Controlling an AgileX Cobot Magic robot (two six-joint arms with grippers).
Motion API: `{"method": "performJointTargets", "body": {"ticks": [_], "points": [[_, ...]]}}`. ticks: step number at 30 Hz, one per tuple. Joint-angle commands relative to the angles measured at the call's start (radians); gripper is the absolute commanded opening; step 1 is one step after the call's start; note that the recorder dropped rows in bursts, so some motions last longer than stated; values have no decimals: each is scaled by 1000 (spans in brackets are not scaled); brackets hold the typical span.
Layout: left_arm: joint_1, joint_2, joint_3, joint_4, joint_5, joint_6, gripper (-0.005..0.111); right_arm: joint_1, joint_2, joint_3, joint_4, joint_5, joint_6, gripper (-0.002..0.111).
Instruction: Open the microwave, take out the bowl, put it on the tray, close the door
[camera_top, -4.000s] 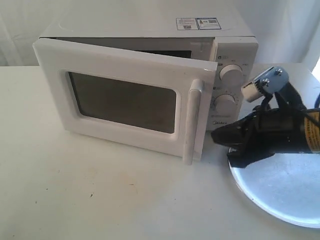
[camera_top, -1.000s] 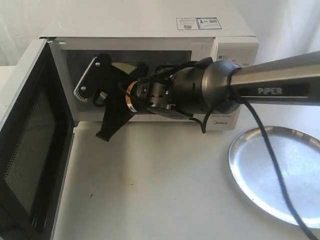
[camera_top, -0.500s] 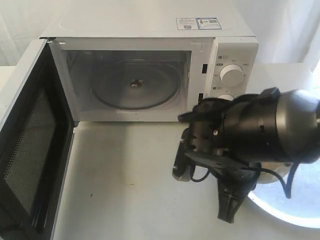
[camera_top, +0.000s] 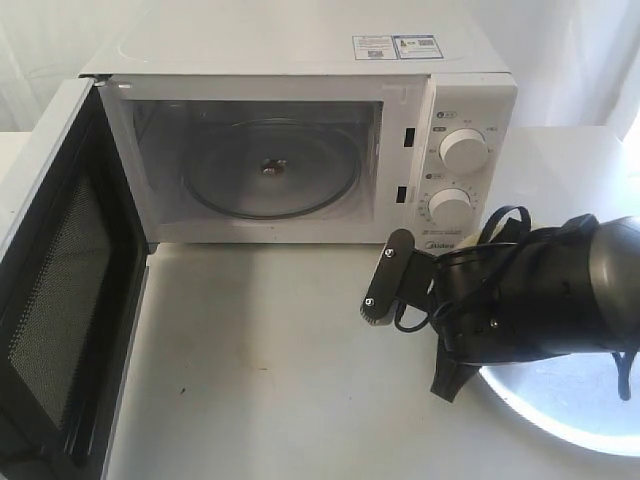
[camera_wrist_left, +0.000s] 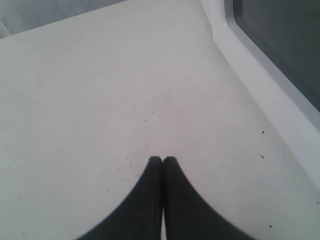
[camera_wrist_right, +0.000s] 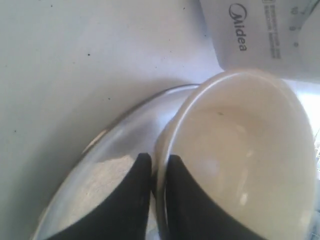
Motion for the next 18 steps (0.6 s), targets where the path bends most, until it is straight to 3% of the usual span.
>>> {"method": "performJointTargets", "body": {"ticks": [1, 4, 6, 13, 18], "points": [[-6, -2, -2, -8, 2, -3, 0, -5, -12, 5, -21, 5, 11, 25], [-6, -2, -2, -8, 2, -3, 0, -5, -12, 5, -23, 16, 13, 36], [-6, -2, -2, -8, 2, -3, 0, -5, -14, 5, -23, 25, 22, 37], [-6, -2, -2, -8, 2, -3, 0, 27, -83, -11, -16, 49, 114, 23], [-6, -2, -2, -8, 2, -3, 0, 95, -189, -39, -22, -161, 117, 12]]}}
